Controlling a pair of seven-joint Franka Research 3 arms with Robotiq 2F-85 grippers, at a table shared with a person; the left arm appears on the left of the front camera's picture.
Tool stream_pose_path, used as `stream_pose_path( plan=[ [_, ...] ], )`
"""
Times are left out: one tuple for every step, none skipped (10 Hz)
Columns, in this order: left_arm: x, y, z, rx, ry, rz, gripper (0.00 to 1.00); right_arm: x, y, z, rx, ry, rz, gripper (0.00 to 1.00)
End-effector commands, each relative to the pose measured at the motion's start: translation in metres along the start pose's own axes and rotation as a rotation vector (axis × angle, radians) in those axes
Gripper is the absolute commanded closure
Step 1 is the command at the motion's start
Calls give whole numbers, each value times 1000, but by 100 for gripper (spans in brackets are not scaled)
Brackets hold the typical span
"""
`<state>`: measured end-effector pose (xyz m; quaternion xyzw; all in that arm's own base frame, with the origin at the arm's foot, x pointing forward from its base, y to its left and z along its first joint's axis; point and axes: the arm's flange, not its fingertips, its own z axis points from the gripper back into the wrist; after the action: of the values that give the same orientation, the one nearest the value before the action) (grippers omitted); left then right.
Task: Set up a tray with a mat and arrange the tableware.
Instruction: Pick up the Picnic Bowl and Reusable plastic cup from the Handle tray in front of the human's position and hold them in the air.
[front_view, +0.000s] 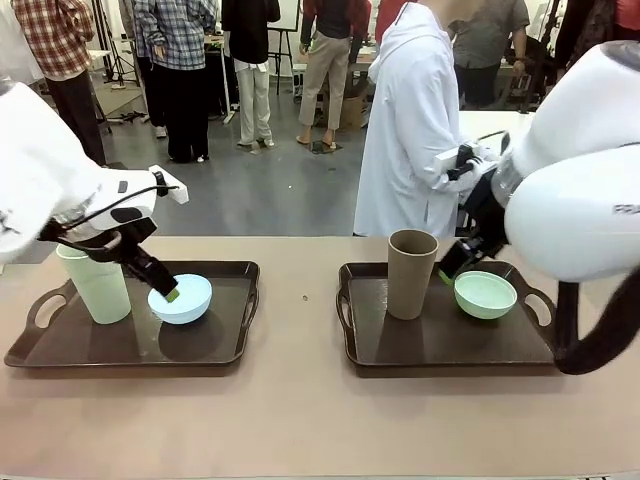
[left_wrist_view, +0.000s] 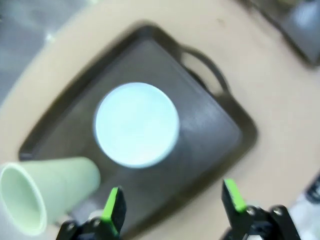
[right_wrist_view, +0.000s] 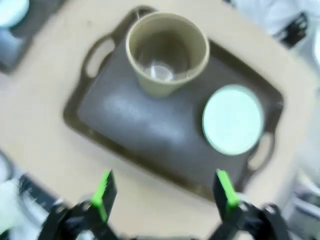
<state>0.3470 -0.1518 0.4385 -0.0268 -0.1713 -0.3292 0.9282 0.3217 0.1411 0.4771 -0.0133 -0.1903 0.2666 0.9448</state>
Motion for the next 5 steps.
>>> stream_pose_path(
  plan=[
    [-95, -32, 23, -75, 87, 15, 0, -124, 23, -28, 68, 128, -80, 0],
    [-107, -31, 26, -85, 106, 18, 0, -139, 26, -38, 103, 157, -93, 0],
    [-114, -32, 23, -75, 113, 42, 0, -137, 25, -44, 98, 141, -108, 0],
    [-105, -29, 14, 5, 59, 31, 0, -27, 5, 10, 45, 150, -56, 0],
    [-34, -15, 49, -85, 121, 15, 0, -27, 5, 10, 45, 150, -56, 0]
  ],
)
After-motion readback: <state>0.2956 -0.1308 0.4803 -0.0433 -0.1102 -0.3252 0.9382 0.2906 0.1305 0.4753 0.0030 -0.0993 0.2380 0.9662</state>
